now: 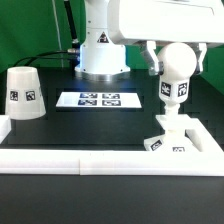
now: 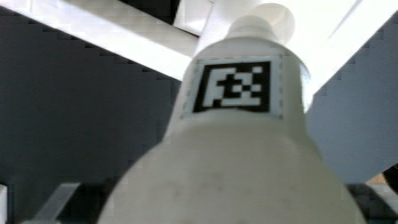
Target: Assemble lamp
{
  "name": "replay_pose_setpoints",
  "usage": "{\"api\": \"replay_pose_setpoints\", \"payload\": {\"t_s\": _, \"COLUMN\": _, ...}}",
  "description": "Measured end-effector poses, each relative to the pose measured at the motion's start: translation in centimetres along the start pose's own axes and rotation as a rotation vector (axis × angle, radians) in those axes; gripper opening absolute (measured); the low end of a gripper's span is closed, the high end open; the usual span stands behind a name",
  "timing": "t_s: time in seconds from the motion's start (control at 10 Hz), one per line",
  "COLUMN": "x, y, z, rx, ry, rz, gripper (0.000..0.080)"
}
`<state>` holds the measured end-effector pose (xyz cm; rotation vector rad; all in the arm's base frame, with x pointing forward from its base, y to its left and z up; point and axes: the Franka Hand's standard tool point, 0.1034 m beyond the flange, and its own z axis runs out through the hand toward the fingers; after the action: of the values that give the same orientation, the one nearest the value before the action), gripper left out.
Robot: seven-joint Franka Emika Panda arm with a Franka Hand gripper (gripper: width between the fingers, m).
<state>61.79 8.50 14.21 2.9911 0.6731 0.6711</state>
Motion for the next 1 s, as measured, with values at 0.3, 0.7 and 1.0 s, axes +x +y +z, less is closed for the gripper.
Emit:
{"api": "replay_pose_setpoints", "payload": {"t_s": 0.3, "x": 0.1, "y": -0.5, "z": 0.1, "rx": 0.000, "ry": 0.008, "rz": -0.009, "gripper": 0.0576}}
{"api": "replay_pose_setpoints", "payload": {"t_s": 0.7, "x": -0.5, "y": -1.5, "z": 1.2, "rx": 0.011, "ry": -0.007, "rz": -0.018, "gripper": 0.0576}}
{"api": "replay_pose_setpoints", "payload": {"t_s": 1.0, "x": -0.8, "y": -1.8, "z": 1.6, "rx": 0.015, "ry": -0.014, "rz": -0.019, "gripper": 0.0576}}
